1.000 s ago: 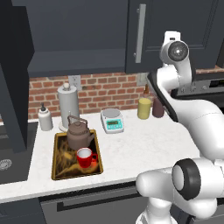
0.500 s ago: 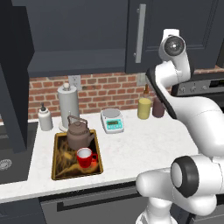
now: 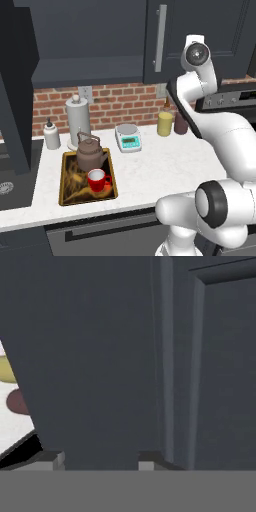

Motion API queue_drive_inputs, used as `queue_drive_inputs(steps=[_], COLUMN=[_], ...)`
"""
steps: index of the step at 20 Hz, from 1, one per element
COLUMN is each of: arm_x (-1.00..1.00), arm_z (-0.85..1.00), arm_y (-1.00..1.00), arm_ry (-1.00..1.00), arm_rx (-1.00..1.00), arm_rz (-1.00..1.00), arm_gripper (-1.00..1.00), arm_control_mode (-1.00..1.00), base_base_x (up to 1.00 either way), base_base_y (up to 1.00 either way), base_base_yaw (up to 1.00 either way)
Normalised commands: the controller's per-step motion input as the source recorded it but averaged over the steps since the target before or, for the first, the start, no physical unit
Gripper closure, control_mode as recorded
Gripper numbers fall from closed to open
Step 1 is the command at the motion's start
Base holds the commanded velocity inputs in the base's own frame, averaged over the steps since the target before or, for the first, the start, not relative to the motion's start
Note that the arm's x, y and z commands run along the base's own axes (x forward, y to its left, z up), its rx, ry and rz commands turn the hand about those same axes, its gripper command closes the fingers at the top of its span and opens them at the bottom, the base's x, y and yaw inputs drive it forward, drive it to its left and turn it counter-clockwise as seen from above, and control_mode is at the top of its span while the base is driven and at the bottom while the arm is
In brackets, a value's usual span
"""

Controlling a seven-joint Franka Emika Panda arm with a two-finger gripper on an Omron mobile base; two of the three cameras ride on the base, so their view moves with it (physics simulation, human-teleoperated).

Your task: Pick the kettle from the counter and place it on the tray. Then pick the mug from the cabinet and place it on the tray. Then close the cabinet doors.

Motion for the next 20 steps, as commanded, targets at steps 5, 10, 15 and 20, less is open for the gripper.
queue_drive_inputs(steps=[5,10,15,20], arm_x=[0.08,0.00,-0.20,-0.69], arm_z=[-0.52,-0.51,-0.32,-0.08], arm_y=[-0.09,-0.09,-0.05,-0.04], arm_ry=[0.03,0.04,0.01,0.00], arm_rx=[0.00,0.00,0.00,0.00], arm_rz=[0.00,0.00,-0.03,-0.11], arm_gripper=[-1.00,-1.00,-1.00,-1.00], arm_control_mode=[-1.00,-1.00,-1.00,-1.00], base_base_x=[0.00,0.00,0.00,0.00], base_base_y=[0.00,0.00,0.00,0.00], base_base_yaw=[0.00,0.00,0.00,0.00])
